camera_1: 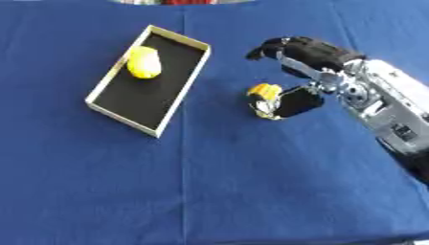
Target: Pick up objects on the table and place them in the box.
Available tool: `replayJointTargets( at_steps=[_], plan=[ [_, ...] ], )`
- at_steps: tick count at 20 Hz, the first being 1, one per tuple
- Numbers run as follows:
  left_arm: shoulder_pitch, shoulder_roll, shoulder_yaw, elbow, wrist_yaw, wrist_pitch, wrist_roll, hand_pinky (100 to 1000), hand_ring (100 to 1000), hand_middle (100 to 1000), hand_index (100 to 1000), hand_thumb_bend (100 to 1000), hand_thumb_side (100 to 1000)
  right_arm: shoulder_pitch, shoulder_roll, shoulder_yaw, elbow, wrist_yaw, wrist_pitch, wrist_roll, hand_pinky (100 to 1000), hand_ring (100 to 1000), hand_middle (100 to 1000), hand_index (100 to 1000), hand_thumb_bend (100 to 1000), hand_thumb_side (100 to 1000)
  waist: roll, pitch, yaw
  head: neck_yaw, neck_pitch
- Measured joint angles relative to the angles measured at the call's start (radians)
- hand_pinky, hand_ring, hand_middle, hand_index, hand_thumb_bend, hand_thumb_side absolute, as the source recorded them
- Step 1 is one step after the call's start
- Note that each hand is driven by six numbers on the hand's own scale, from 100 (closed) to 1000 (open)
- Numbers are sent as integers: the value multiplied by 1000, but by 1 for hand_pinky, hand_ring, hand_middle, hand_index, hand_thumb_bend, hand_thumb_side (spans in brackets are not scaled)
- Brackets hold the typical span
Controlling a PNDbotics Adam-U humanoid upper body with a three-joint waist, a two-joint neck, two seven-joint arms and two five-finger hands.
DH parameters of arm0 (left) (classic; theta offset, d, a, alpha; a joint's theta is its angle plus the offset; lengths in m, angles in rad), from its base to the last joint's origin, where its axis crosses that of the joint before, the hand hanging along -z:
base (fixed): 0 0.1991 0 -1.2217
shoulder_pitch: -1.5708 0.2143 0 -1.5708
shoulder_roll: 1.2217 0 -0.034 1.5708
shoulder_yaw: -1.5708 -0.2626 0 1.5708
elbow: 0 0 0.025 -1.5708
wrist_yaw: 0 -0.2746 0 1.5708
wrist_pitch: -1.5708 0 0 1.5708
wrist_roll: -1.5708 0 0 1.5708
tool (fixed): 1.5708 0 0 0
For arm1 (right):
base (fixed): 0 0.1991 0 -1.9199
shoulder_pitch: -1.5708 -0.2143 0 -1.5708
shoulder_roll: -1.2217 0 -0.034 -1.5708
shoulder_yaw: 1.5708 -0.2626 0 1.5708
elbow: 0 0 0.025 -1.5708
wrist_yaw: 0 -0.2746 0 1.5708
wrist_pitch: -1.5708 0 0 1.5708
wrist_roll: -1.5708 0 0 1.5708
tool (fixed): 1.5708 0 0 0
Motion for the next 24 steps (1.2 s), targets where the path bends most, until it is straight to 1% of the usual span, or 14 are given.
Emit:
replayJointTargets(
  at_steps=[7,16,20,24],
  plan=[
    [1,0,0,0,2,0,0,1000,857,864,947,177,960,-10,27,10,90,40,3,-11,845,932,829,915,272,450,3,2,4,-2,-7],
    [2,-1,0,0,5,0,0,1000,857,865,947,177,959,-8,41,19,160,55,-14,0,846,933,825,914,282,447,4,4,4,-2,-8],
    [2,-1,0,0,5,0,0,1000,856,864,947,176,959,-6,45,19,183,60,-18,4,844,932,799,908,299,433,6,5,4,-2,-8],
    [3,-1,0,0,5,0,1,1000,856,864,947,177,959,-4,50,19,201,70,-20,12,840,923,743,886,325,401,7,5,4,-2,-8]
  ],
)
